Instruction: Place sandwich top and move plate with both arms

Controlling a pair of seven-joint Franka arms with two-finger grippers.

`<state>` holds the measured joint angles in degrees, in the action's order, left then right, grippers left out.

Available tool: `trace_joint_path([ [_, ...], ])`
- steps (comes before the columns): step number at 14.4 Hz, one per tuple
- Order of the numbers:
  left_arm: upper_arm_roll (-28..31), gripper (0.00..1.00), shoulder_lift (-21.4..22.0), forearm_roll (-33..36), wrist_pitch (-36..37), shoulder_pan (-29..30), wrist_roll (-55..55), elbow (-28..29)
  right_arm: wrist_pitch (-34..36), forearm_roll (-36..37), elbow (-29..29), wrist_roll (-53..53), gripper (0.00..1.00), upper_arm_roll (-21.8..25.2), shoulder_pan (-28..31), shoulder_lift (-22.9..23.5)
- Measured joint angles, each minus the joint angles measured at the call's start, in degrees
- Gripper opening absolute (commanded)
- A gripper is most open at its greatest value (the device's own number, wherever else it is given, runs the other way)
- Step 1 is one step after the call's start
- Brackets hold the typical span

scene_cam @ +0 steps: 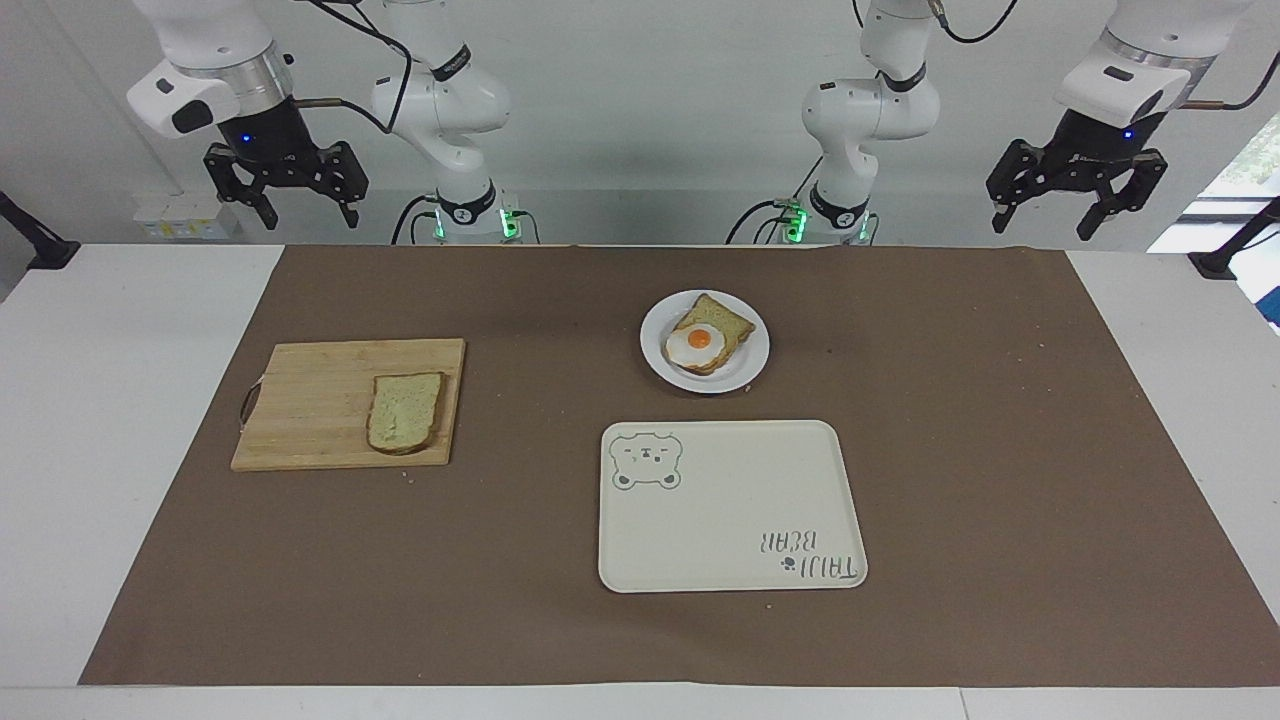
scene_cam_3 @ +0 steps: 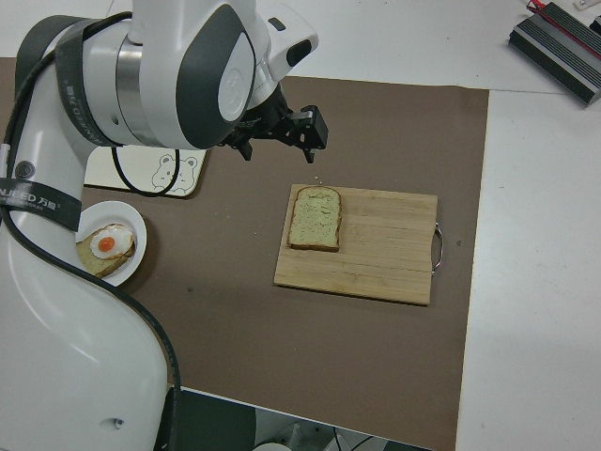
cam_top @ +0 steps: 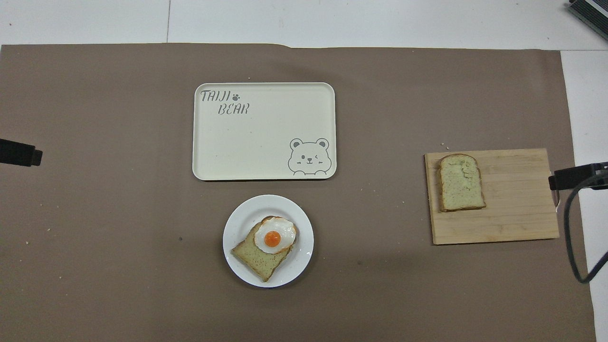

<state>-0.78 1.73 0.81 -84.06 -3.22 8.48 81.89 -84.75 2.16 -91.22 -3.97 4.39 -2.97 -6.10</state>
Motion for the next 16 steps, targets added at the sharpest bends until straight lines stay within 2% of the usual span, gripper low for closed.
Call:
trace_joint_path([
  [16, 0.0, 1.0, 0.0, 0.0, 0.0, 0.0, 0.0, 0.0, 0.0, 0.0, -0.2, 0.9, 1.0, 0.0, 0.0, 0.0],
])
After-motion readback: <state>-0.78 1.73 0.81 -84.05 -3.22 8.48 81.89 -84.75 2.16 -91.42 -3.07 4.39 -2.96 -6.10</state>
